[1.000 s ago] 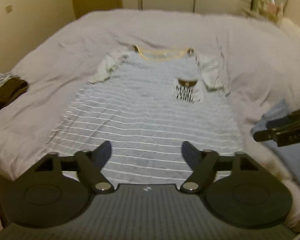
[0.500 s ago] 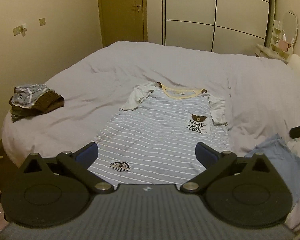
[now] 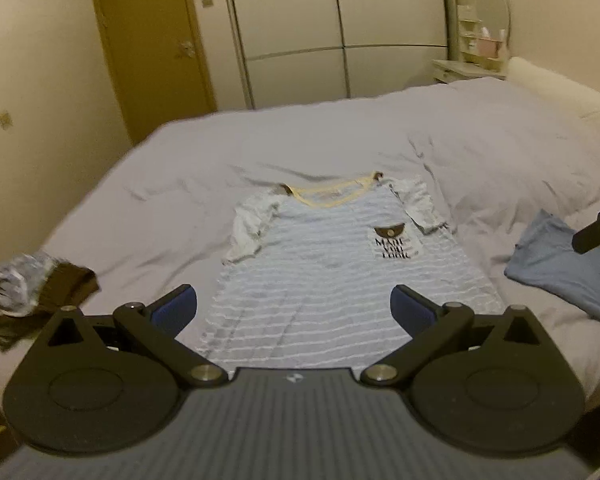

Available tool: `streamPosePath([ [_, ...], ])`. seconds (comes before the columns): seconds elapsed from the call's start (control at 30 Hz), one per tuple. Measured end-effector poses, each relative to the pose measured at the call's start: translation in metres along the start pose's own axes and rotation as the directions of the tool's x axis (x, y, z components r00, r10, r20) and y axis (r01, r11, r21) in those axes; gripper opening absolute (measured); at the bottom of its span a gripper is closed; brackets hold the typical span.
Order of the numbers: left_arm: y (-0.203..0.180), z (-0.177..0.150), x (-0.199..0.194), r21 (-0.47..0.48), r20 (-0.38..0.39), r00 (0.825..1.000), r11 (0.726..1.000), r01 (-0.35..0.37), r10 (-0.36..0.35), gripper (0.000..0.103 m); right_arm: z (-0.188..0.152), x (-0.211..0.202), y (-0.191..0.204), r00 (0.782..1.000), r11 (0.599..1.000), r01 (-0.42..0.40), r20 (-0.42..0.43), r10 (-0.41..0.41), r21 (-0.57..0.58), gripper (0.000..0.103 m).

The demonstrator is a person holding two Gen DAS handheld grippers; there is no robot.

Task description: Fold clothes

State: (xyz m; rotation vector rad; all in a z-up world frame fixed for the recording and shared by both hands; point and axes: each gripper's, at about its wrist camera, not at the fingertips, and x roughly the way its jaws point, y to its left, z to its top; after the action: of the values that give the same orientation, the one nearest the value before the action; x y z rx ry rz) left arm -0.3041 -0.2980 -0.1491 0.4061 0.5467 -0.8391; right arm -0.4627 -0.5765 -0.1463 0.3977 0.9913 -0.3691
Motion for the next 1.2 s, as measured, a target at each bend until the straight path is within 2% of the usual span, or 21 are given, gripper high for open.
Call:
streamPosePath([
  [0.17, 0.046, 0.002, 0.013, 0.063, 0.02, 0.998, 0.996, 0.056, -0.057, 0.101, 0.003, 0.015, 0.041, 0.999, 0.997, 0.041, -0.026, -0.039, 0.071, 0.089],
  [0.27, 0.067, 0.006, 0.018, 0.077, -0.021, 0.995, 0.992, 0.098, -0.097, 0.101, 0.003, 0.015, 0.062, 0.997, 0.993, 0.072, -0.041, -0.068, 0.097, 0.089],
  [0.4, 0.079, 0.008, 0.021, 0.138, -0.061, 0.989, 0.98, 0.144, -0.137, 0.101, -0.005, 0.01, 0.07, 0.994, 0.984, 0.102, -0.05, -0.095, 0.144, 0.089],
  [0.57, 0.083, 0.002, 0.022, 0.156, -0.094, 0.989, 0.979, 0.132, -0.118, 0.101, -0.017, 0.026, 0.067, 0.988, 0.977, 0.128, -0.104, -0.111, 0.168, 0.089],
  [0.7, 0.082, -0.015, 0.023, 0.168, -0.148, 0.983, 0.976, 0.137, -0.113, 0.101, -0.024, 0.045, 0.062, 0.988, 0.98, 0.114, -0.126, -0.095, 0.16, 0.089],
  [0.77, 0.078, -0.029, 0.026, 0.211, -0.173, 0.979, 0.967, 0.141, -0.105, 0.1, -0.032, 0.053, 0.061, 0.989, 0.987, 0.102, -0.122, -0.087, 0.121, 0.089],
  [0.83, 0.073, -0.043, 0.03, 0.255, -0.197, 0.976, 0.956, 0.145, -0.095, 0.097, -0.043, 0.062, 0.063, 0.988, 0.992, 0.119, -0.105, -0.115, 0.037, 0.088],
  [0.87, 0.068, -0.055, 0.033, 0.302, -0.208, 0.974, 0.941, 0.154, -0.093, 0.096, -0.051, 0.066, 0.066, 0.987, 0.991, 0.134, -0.089, -0.135, -0.022, 0.088],
  [0.9, 0.062, -0.07, 0.04, 0.375, -0.227, 0.97, 0.912, 0.164, -0.082, 0.093, -0.059, 0.071, 0.07, 0.985, 0.984, 0.147, -0.073, -0.154, -0.096, 0.088],
  [1.0, 0.044, -0.116, 0.062, 0.566, -0.278, 0.959, 0.797, 0.209, -0.054, 0.086, -0.09, 0.085, 0.088, 0.983, 0.93, 0.158, -0.04, -0.181, -0.332, 0.085],
  [1.13, 0.031, -0.165, 0.092, 0.688, -0.329, 0.943, 0.67, 0.28, -0.057, 0.082, -0.124, 0.106, 0.11, 0.982, 0.838, 0.142, -0.031, -0.186, -0.526, 0.08],
  [1.2, 0.025, -0.183, 0.108, 0.722, -0.342, 0.938, 0.624, 0.299, -0.054, 0.075, -0.136, 0.115, 0.118, 0.983, 0.813, 0.136, -0.026, -0.183, -0.566, 0.078],
])
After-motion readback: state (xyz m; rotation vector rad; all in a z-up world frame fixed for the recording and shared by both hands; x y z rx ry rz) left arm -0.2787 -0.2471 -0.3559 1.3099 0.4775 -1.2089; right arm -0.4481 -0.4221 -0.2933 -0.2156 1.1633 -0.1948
